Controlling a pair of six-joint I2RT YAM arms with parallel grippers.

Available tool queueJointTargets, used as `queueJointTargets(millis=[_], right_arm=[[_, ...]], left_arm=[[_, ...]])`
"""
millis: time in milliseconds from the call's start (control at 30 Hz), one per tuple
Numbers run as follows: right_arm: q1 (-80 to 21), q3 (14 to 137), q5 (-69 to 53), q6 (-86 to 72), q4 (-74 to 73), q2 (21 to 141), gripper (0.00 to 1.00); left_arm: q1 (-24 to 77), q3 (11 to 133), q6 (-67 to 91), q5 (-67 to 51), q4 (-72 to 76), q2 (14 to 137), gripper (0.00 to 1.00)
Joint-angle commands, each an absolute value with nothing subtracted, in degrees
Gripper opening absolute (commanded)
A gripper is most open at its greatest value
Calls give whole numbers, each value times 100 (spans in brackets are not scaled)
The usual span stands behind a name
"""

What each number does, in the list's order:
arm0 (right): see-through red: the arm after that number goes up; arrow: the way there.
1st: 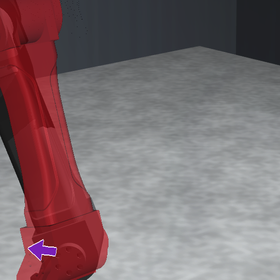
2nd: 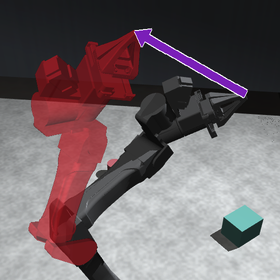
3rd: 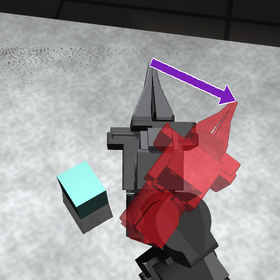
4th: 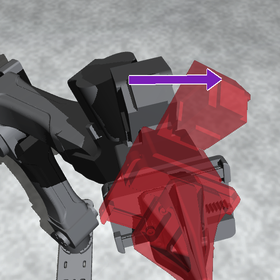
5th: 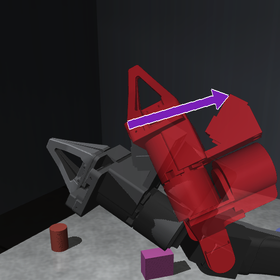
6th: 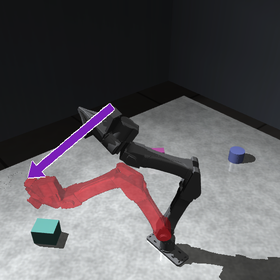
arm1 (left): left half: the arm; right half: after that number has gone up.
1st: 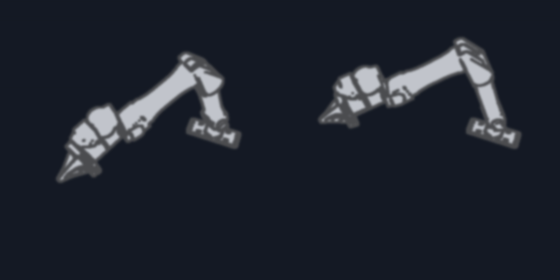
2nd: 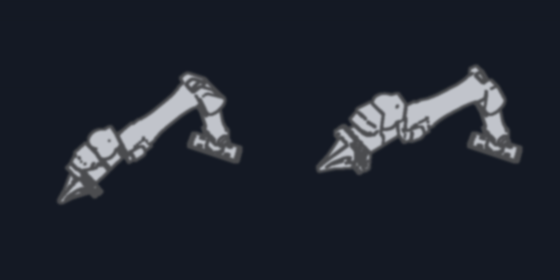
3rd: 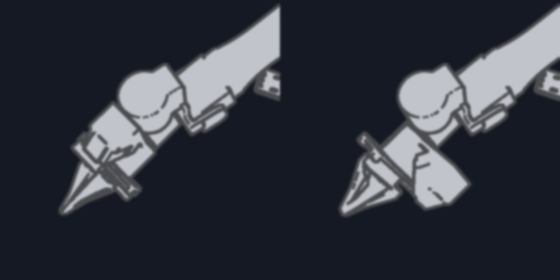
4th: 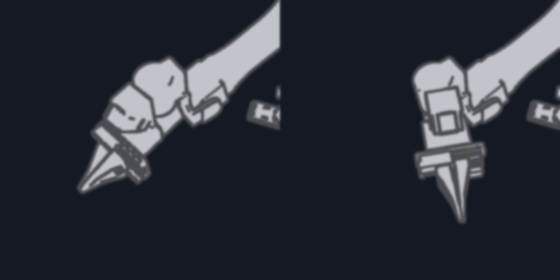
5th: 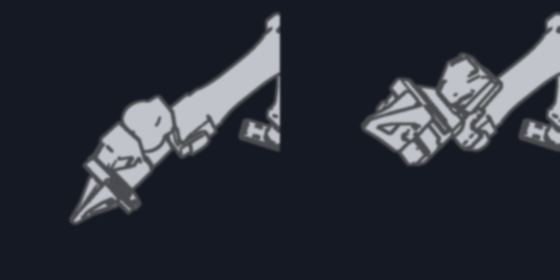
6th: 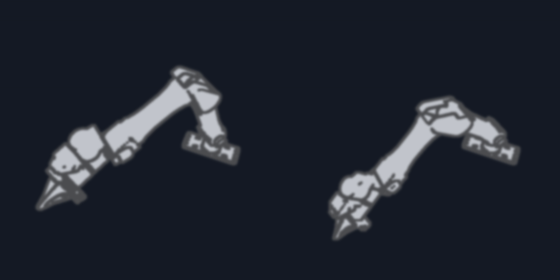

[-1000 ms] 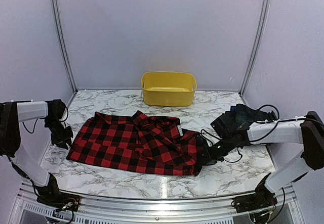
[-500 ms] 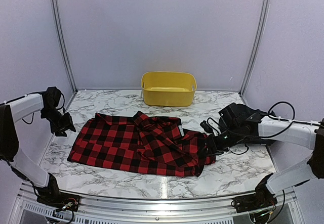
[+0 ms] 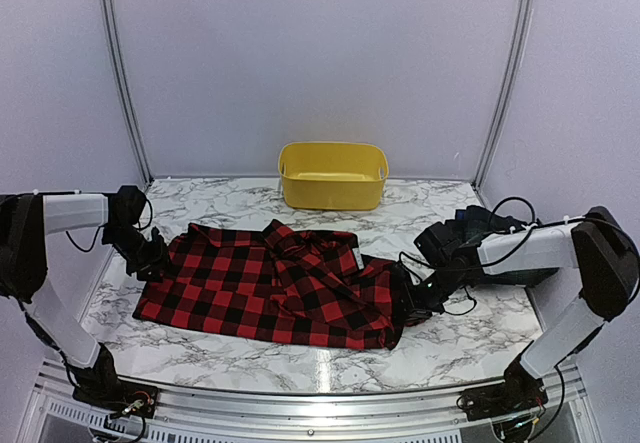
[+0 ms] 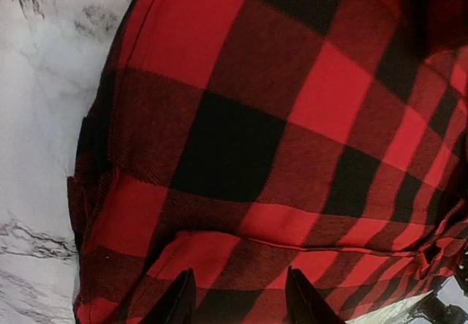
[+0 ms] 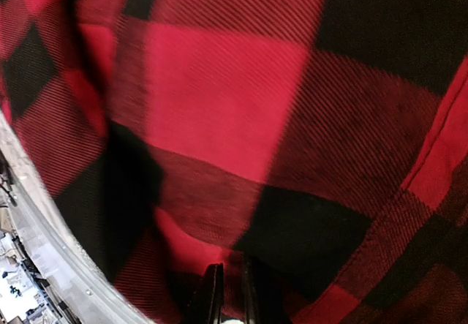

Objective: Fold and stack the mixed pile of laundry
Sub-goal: Smooth out the 1/3-folded shirt at the center of the board.

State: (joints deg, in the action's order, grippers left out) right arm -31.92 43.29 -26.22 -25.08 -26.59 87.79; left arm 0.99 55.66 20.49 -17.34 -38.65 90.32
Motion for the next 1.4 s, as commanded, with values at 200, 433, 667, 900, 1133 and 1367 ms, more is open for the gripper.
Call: queueJointTargets(millis=[200,433,667,900,1133,1367], right_arm=[[-2883,3549,-2223,-2384,-2952,8281,11],[-2900,5117,-1540,-2083,-3314,7049,41],[-2908,6078,-904,-1526,-2646,6714,90],[-2892,6379,-852,-1544,-1858,6931,98],[-2886,6753,-1040,-1355,-2313,7444,99],[-2883,7019,-1577,-1191,-2532,7993,98]], left_arm=[[-626,5453,2147,-914,-3780,9388,47],[-111,6504,1857,-766,-3462,8372,99],[551,7146,2464,-620,-2320,7535,99],[1340,8062,1532,-1873,-2331,8776,99],[2858,8988,155,-978,-3325,10226,99],[3929,9802,-347,-53,-3884,11546,96]])
